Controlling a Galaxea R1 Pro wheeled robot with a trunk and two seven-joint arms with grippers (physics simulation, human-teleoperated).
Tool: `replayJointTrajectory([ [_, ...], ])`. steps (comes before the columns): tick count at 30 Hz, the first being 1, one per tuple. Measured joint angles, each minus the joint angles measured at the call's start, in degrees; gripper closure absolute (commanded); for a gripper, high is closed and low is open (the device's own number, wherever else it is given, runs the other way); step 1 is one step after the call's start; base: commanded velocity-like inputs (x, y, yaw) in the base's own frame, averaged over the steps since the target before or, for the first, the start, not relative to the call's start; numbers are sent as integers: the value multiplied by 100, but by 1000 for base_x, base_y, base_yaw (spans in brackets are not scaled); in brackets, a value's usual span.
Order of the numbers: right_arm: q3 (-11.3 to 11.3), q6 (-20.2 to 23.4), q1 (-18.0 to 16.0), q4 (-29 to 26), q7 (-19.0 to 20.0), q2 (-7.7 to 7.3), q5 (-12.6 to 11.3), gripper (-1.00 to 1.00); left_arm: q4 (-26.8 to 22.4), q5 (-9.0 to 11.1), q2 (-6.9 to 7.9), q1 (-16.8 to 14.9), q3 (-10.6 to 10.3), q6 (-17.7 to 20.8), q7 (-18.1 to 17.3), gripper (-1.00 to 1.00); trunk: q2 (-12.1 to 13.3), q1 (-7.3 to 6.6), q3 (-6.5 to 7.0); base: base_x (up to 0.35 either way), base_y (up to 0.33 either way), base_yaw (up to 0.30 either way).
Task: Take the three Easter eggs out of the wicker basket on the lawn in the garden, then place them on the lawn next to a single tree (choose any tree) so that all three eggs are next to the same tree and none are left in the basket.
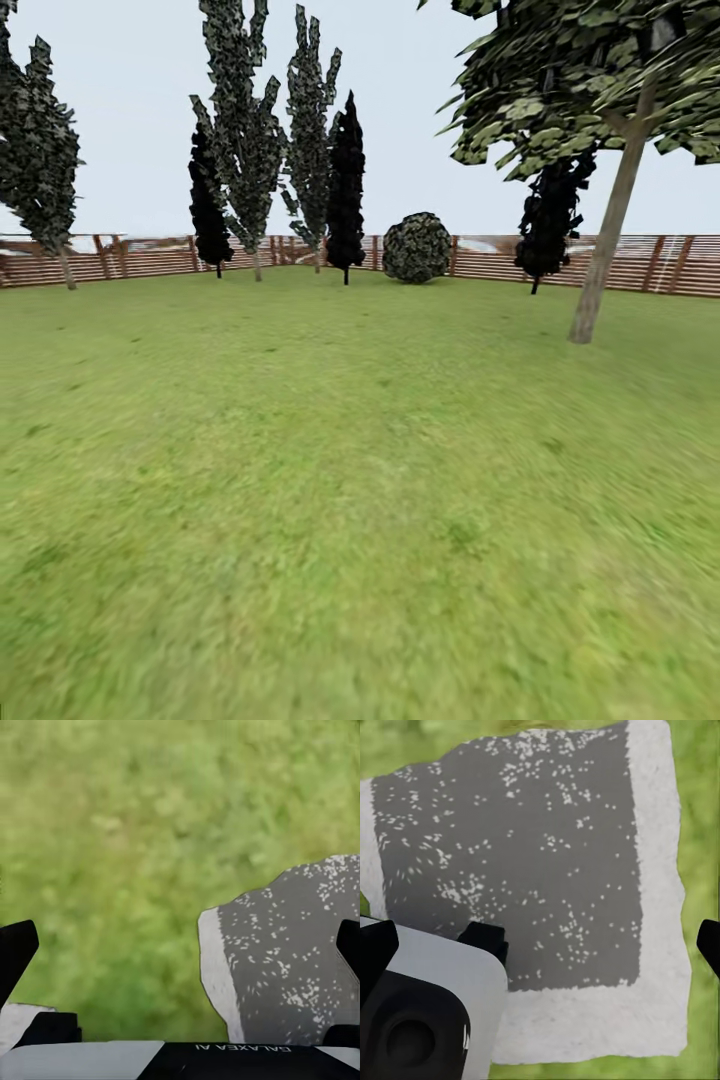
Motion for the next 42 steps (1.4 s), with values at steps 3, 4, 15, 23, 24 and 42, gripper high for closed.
replayJointTrajectory([
  [3,1,0,0,0,0,-1,0,-100,0,0,0,0,0,0,-1,-100,0,0,0,335,-77,225],
  [4,1,0,0,0,0,-1,0,-100,0,0,0,0,0,0,-2,-100,0,0,0,335,-77,225],
  [15,1,0,0,0,0,-1,7,-100,0,0,0,0,0,0,-2,-100,0,0,0,335,-77,225],
  [23,1,0,0,0,0,3,8,-100,0,0,0,0,0,0,-2,-100,0,0,0,335,-79,225],
  [24,1,0,0,0,0,3,8,-100,0,0,0,0,0,0,-3,-100,0,0,0,335,-84,225],
  [42,1,0,0,0,0,-1,8,-100,0,0,0,0,0,0,-2,-100,0,-1,0,335,-91,224],
])
